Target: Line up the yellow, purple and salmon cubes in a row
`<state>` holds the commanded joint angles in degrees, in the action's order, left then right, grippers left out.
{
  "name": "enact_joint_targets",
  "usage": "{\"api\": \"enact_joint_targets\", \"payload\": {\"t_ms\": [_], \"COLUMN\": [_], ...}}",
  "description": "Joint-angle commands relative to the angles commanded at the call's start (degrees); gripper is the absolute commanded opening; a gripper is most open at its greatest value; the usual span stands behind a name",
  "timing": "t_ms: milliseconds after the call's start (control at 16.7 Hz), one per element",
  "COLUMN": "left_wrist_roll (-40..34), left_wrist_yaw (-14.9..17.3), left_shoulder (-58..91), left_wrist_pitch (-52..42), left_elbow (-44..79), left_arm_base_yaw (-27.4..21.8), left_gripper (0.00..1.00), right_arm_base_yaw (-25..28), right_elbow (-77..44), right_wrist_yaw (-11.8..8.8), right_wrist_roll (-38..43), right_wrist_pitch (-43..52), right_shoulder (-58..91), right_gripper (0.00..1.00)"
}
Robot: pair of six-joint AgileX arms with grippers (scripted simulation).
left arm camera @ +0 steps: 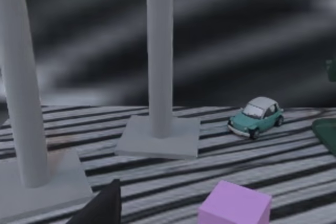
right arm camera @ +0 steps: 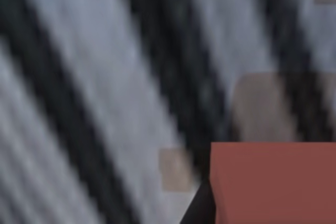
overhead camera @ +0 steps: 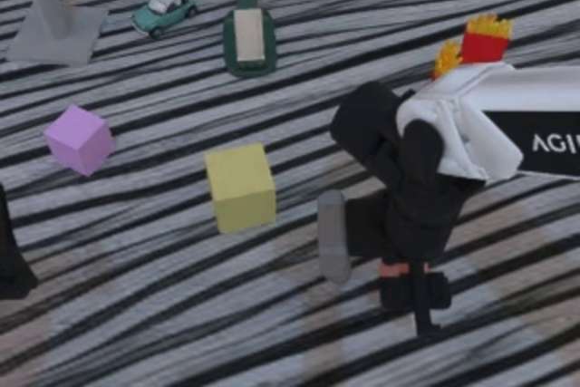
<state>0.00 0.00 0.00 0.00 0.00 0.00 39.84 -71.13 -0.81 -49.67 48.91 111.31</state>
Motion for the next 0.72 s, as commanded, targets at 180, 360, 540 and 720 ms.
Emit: {"api": "enact_joint_targets", "payload": {"t_ms": [180,360,540,720], "left_wrist_roll": [0.00,0.00,0.00,0.00], "left_wrist_yaw": [0.00,0.00,0.00,0.00], "left_shoulder": [0.00,0.00,0.00,0.00], "left_wrist_pitch": [0.00,0.00,0.00,0.00], "left_elbow": [0.00,0.00,0.00,0.00], "left_arm_base_yaw": [0.00,0.00,0.00,0.00], "left_gripper": [1.00,1.00,1.00,1.00], "right_arm_base_yaw": [0.00,0.00,0.00,0.00], "right_elbow": [0.00,0.00,0.00,0.00], "right_wrist_yaw": [0.00,0.00,0.00,0.00], "right_wrist_roll": [0.00,0.00,0.00,0.00], "right_wrist_pitch": [0.00,0.00,0.00,0.00], "right_shoulder": [0.00,0.00,0.00,0.00], "right_gripper": [0.68,0.90,1.00,1.00]}}
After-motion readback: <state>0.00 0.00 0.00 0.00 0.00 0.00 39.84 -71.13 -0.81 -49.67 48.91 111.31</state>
